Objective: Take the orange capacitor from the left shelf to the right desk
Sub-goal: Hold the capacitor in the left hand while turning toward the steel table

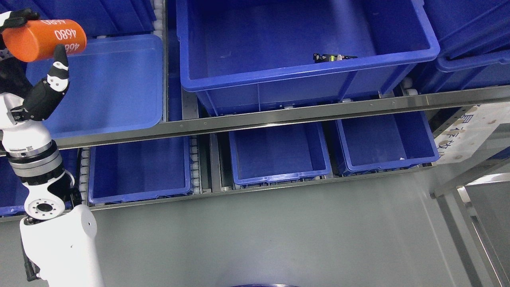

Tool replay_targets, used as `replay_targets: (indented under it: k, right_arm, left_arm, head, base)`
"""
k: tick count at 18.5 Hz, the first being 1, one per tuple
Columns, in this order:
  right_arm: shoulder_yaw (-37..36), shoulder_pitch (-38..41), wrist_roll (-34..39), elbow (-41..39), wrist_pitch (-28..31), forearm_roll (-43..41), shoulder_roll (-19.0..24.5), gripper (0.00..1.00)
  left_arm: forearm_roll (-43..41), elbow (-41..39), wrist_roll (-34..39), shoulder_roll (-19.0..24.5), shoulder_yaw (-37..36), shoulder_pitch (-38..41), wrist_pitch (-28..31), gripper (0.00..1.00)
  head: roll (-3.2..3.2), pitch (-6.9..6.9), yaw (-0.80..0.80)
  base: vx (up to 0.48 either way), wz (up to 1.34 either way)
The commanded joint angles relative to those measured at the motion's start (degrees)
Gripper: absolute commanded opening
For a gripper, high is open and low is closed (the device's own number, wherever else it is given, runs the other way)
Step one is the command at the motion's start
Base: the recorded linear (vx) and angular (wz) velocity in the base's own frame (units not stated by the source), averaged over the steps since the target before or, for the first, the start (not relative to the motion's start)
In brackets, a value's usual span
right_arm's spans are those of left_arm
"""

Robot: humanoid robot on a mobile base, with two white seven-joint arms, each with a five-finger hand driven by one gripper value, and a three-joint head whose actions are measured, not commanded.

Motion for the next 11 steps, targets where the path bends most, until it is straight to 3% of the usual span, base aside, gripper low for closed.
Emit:
replay_targets:
  k: [1, 11]
  right_arm:
    - [-0.7, 1.14, 0.04, -1.0, 0.03, 0.26, -1.0, 1.0]
    - [-0.7, 1.14, 0.04, -1.0, 0.03, 0.26, -1.0, 1.0]
  left_arm:
    - [0.01, -1.13, -0.02, 0.95, -0.71, -1.51, -0.02, 0.0]
    - [0.01, -1.13, -0.02, 0.95, -2.64, -2.48, -0.02, 0.0]
  head:
    - [0.0, 0.0, 0.0]
    - [0.0, 0.0, 0.0]
  base:
    - [-0.026, -0.19]
    - [-0.021, -0.11]
